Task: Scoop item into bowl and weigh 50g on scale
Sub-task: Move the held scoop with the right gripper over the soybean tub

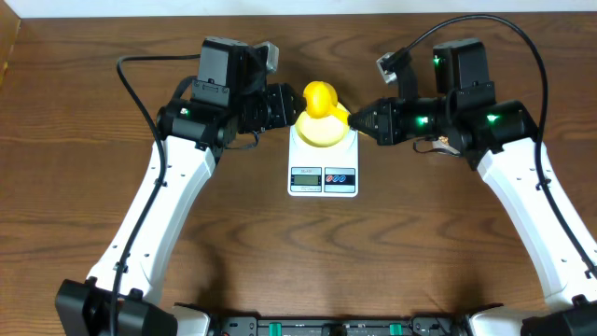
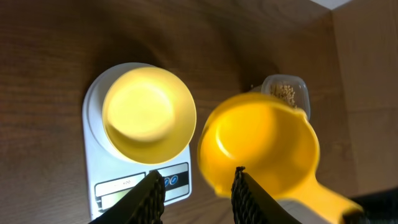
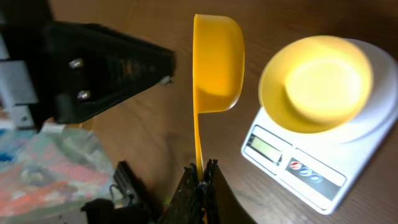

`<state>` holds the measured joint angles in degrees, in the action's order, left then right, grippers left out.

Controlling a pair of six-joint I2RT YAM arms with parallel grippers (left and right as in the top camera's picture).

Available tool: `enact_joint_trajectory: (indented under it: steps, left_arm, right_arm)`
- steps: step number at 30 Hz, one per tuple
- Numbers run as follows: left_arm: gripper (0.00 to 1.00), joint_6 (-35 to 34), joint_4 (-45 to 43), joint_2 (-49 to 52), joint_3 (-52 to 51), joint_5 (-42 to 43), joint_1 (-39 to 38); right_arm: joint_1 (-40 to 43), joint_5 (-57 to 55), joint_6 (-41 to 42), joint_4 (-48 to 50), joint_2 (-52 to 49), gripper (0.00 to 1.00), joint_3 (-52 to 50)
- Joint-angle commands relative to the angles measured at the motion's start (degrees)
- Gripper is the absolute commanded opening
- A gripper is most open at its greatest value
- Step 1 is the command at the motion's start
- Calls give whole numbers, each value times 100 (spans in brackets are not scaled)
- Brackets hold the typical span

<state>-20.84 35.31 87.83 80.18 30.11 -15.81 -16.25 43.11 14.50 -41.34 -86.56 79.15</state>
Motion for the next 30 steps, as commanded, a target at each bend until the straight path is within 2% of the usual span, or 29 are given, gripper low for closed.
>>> enact_joint_trajectory:
  steps: [1,4,8,15,21,30]
  left_arm:
    - [38,387,2,-227,9,42,11]
    - [38,1001,315,-439,9,-7,-83]
    - [38,1532,1191,-654,9,-739,-507]
    - [38,1716,2105,-584,7,-1856,-1768]
    - [38,1652,2076,-136,4,-1921,-2332]
    - [40,1659,1499,1034,2,-1902,-2450]
  right_arm:
    - [15,-570,205,-2,44,1,68]
    - [20,-1443,286,-168,57,1,190]
    - [20,-2909,48,-791,63,1,789]
    - [55,-5018,-131,-1681,63,1,1790]
    - [389,-5222,-127,-2098,63,1,1974]
    - [844,-5154,-127,-2535,63,1,1974]
